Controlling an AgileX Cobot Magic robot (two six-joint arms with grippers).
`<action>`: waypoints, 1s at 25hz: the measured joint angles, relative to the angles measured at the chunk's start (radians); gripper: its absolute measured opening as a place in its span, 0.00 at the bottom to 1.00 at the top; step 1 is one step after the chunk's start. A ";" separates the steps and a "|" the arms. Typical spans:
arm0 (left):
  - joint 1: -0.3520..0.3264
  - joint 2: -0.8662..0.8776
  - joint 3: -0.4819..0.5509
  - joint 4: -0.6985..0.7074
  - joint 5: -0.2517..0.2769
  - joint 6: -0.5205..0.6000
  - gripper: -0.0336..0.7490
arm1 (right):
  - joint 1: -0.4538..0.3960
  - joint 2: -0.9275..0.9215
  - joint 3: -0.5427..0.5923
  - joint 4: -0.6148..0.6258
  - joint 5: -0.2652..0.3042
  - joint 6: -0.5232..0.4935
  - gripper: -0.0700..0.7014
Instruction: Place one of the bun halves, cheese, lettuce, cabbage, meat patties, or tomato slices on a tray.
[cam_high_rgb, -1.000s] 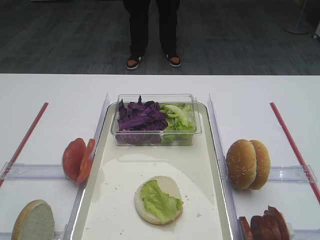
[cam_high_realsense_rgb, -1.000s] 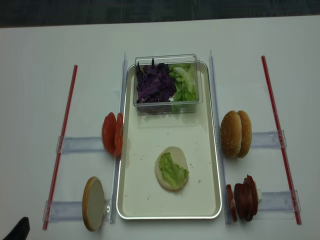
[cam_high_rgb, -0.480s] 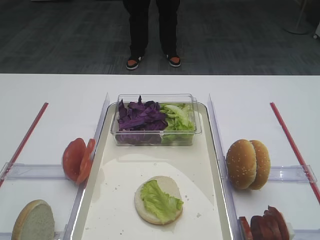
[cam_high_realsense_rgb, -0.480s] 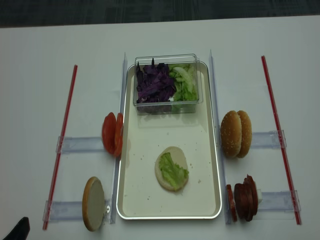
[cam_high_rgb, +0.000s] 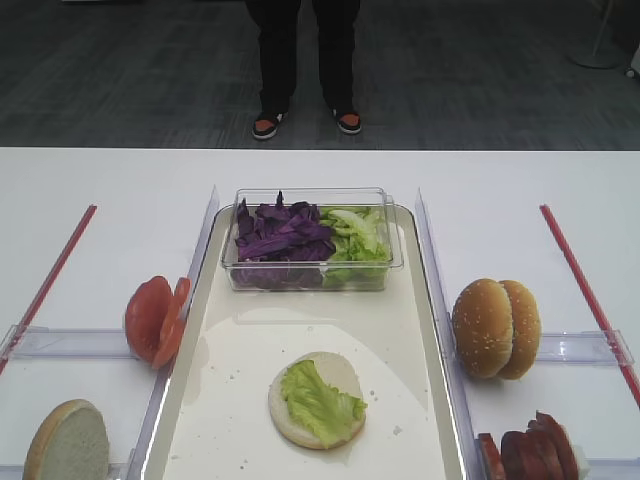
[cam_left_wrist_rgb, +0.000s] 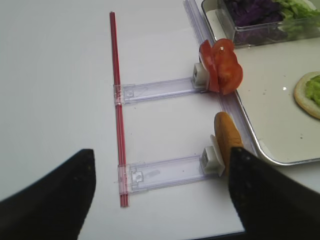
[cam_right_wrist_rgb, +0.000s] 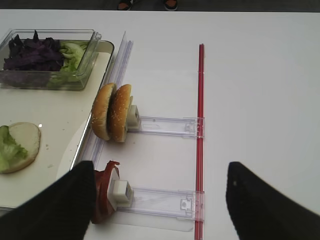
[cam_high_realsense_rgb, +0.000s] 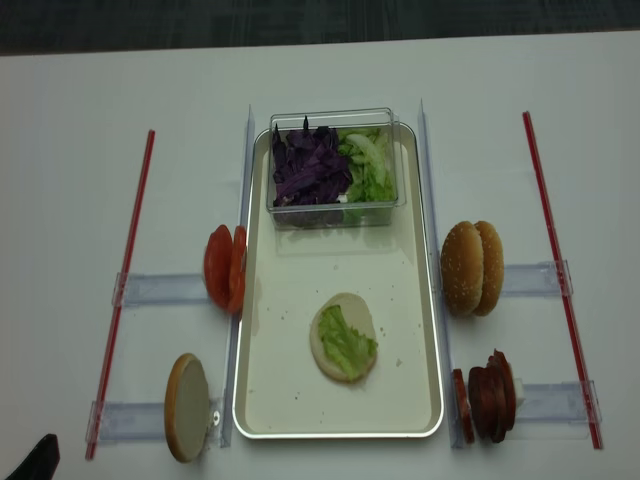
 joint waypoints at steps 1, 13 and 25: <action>0.000 0.000 0.000 0.000 0.000 0.000 0.71 | 0.000 0.000 0.000 0.000 0.000 0.000 0.82; 0.000 0.000 0.000 0.000 0.000 0.000 0.71 | 0.000 0.000 0.000 0.000 0.000 0.000 0.82; 0.000 0.000 0.000 0.000 0.000 0.000 0.71 | 0.000 0.000 0.000 0.000 0.000 0.000 0.82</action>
